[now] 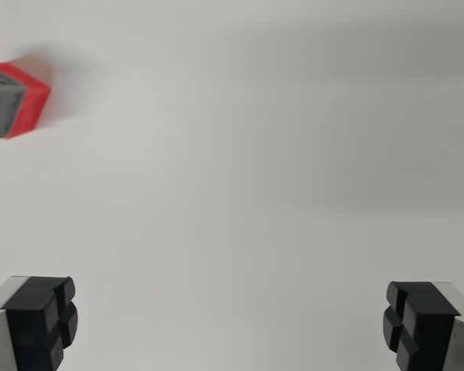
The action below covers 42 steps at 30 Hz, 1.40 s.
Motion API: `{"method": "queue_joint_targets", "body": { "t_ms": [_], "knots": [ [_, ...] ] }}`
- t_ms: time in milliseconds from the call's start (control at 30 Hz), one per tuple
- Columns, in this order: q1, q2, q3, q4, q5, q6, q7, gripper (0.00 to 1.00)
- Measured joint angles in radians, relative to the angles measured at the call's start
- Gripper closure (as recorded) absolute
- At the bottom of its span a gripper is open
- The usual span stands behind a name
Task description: Destack cube
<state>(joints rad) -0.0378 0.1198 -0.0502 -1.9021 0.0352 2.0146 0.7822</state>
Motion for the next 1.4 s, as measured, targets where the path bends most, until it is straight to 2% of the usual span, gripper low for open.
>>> {"method": "queue_joint_targets", "body": {
  "t_ms": [633,1133,1400],
  "knots": [
    [0.003,0.002,0.0,0.0,0.0,0.0,0.007,0.0],
    [0.027,0.012,0.003,-0.007,0.0,0.018,0.063,0.0],
    [0.047,0.024,0.007,-0.012,0.0,0.036,0.116,0.0]
  ]
}}
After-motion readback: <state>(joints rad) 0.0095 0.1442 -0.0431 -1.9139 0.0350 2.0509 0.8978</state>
